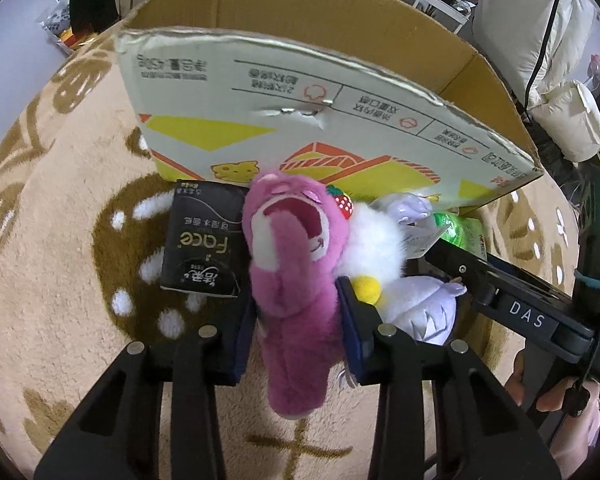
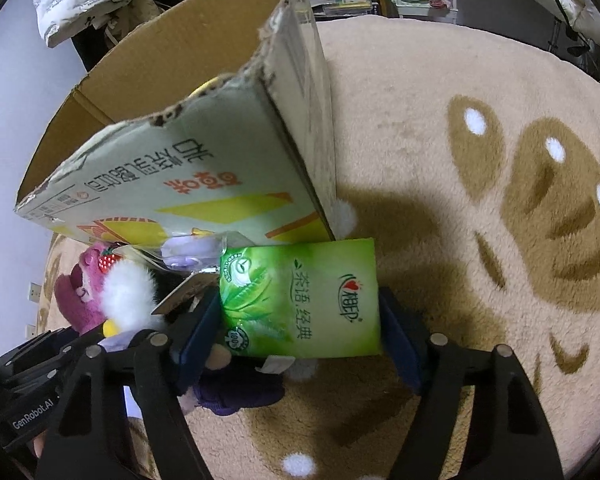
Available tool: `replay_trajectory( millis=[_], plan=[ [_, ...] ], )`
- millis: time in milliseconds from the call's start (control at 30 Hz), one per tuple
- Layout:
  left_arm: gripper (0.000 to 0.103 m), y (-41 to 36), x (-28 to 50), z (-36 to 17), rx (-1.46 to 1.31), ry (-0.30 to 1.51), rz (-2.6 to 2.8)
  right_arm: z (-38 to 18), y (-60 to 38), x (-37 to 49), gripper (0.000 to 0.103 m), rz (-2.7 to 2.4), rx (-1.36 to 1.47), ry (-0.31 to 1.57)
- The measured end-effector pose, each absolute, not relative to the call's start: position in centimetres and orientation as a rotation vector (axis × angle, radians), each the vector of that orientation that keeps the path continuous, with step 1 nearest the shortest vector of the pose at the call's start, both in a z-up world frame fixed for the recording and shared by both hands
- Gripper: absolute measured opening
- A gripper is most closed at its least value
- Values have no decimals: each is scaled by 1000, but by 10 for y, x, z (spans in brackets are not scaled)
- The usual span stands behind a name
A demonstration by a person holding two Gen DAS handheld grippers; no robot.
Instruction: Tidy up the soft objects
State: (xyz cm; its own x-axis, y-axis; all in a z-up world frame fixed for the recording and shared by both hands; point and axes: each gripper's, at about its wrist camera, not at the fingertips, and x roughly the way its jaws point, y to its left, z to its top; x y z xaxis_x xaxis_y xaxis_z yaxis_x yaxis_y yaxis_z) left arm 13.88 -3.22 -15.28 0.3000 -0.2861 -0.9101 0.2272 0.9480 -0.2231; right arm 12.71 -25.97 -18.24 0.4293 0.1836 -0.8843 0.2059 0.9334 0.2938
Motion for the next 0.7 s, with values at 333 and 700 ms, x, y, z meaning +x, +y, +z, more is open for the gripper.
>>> replay_trajectory(
  millis=[333, 700],
  plan=[
    [36, -16, 129, -141, -15, 1203, -265, -170, -260, 120, 79, -24, 355, 1124],
    [37, -16, 122, -136, 16, 1183, -247, -162, -266, 109, 79, -36, 363, 1110]
  ],
)
